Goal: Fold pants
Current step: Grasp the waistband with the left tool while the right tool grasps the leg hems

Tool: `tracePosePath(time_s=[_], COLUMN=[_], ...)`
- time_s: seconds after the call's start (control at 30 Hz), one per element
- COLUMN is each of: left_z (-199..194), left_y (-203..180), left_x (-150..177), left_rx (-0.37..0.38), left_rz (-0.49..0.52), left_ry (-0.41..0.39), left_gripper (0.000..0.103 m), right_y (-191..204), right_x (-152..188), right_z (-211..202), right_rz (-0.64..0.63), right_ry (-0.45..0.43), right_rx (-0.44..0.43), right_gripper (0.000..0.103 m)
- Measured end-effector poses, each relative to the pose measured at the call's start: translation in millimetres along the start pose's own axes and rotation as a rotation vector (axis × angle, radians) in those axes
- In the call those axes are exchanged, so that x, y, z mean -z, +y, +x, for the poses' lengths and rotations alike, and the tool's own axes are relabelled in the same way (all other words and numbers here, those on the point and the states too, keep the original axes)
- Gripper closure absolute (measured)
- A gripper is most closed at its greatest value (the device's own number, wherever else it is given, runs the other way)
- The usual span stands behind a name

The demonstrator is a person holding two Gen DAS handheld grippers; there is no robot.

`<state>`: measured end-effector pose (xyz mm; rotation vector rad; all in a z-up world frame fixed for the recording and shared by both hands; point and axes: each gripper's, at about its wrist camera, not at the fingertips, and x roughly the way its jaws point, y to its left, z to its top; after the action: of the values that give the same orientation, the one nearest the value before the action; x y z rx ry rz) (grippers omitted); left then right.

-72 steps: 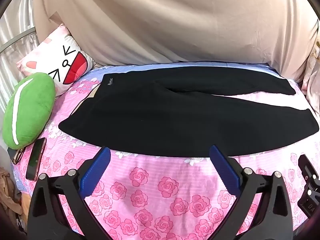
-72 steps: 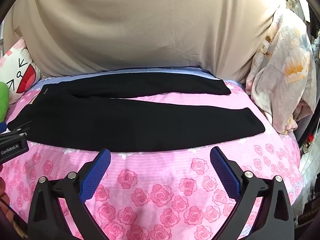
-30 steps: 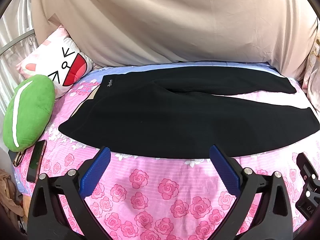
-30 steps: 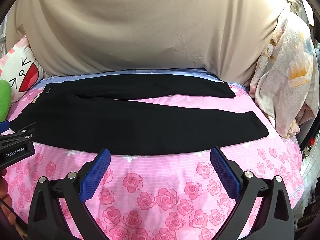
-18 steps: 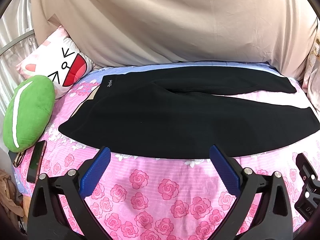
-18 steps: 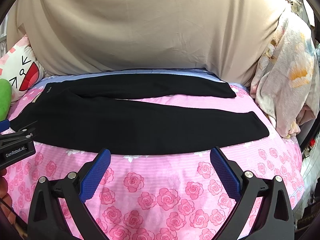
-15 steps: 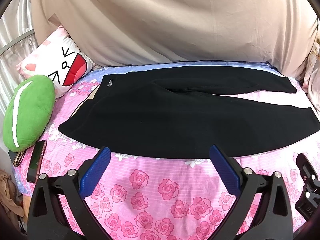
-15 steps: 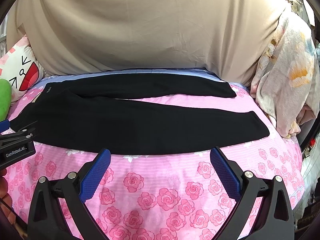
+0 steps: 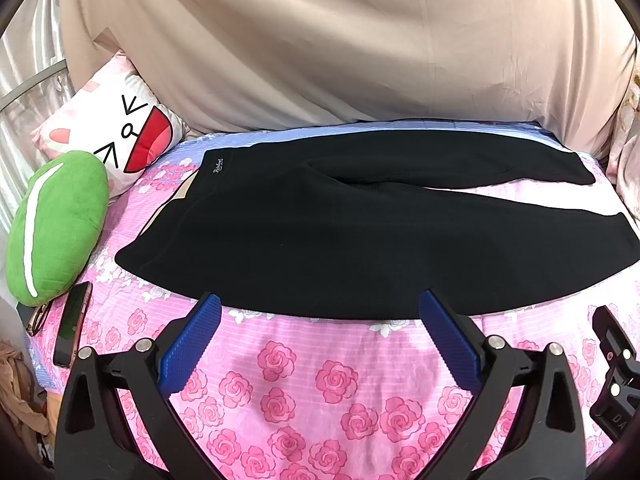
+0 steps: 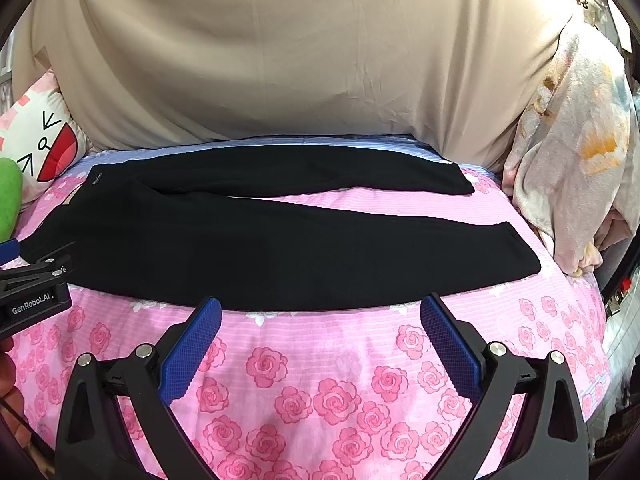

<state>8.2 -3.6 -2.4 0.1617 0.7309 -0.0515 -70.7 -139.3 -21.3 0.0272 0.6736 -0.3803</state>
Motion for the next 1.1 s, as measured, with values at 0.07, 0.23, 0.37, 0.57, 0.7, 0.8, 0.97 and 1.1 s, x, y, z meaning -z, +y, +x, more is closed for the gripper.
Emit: tracePosePath(time_s=[0.07,0.23,0.37,0.57,0.7,0.8,0.97,1.1], left_z=[1.5,6.9,15.3,48.5,85.2,105.3,156.0,210.6], left_y=[1.1,1.5,0.7,28.9,46.3,48.2,57.4,83.4], left_x=[-0.4,-2.2,-7.5,-39.1,-73.6,-96.5,-144.0,-169.8], left_rx=[0.001,-0.002,-0.003,0.012,-0.104,-0.166,-0.234,-0.264], left_rz=[0.0,0.004,0.008,-0.052,-0.052,-0.035,-0.004,-0.015], left_ry=[0.003,0.009,0.016,0.017,-0.003,-0.033,-0.108,-0.06], left_gripper=[0.006,0.006,0.006,0.005,0.005,0.005,0.005,0.005], right_y=[0.1,-0.1,-5.0,-70.6,-138.3,-171.3,-204.0,-229.7], right_x=[-0.2,-1.0,-4.4,-33.7,-77.4,-114.6,-159.9,-182.8], right_z=[1.1,7.7,18.7,61.6,120.5,166.8,257.1,324.8], right_rz=[0.001,0.004,-0.007,-0.037,-0.015,-0.039,-0.118,-0.115], right_ry=[0.001,0.01,0.009,-0.073,-0.063,-0.059,0.012,0.094], right_rx=[-0.001,-0.001,-0.016,0.011,0.073,0.093,0.089,0.093], right_gripper=[0.005,0.005,0.005,0.005,0.005,0.005,0.005,0.006])
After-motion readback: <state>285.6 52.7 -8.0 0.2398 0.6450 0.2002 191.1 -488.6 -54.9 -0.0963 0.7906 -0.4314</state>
